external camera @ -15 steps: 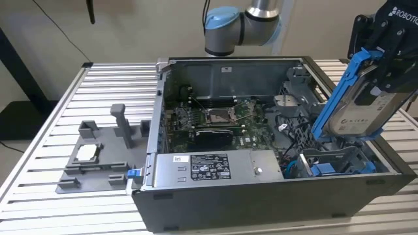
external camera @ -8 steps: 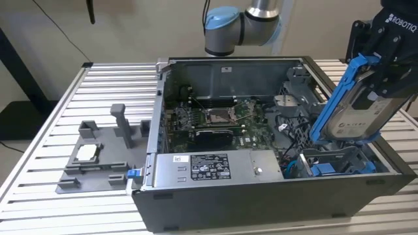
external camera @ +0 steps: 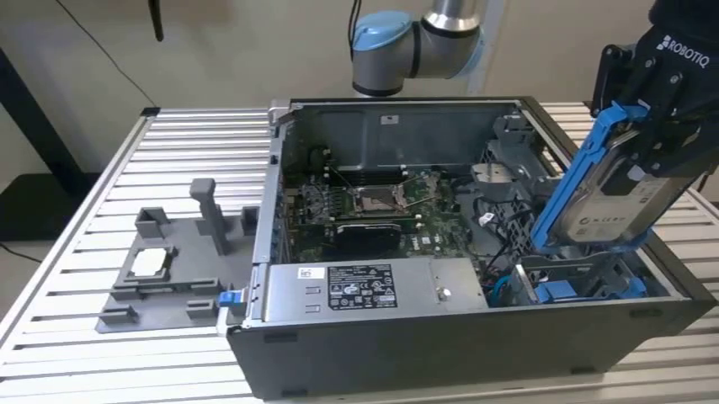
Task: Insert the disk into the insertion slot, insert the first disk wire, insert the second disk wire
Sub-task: 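Insert the disk into the insertion slot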
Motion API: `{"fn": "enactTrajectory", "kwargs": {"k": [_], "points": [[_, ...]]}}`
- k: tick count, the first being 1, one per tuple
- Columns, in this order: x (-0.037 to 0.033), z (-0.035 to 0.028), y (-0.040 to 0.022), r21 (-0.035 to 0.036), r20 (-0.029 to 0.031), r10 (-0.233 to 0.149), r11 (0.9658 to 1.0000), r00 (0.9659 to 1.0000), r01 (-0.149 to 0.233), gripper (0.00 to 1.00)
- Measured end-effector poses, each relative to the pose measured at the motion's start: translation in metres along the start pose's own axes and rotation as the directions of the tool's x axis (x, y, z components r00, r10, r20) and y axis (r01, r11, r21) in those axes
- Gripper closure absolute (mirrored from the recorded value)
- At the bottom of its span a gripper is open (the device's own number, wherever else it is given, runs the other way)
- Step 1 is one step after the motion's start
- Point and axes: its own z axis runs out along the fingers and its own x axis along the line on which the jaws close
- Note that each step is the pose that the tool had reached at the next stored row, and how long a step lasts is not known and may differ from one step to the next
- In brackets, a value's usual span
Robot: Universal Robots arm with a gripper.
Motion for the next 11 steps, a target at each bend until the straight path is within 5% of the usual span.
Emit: {"fn": "enactTrajectory", "kwargs": {"k": [11], "points": [[0.0048, 0.0091, -0.0005, -0.0009, -0.0004, -0.004, 1.0, 1.0, 0.004, 0.67]]}}
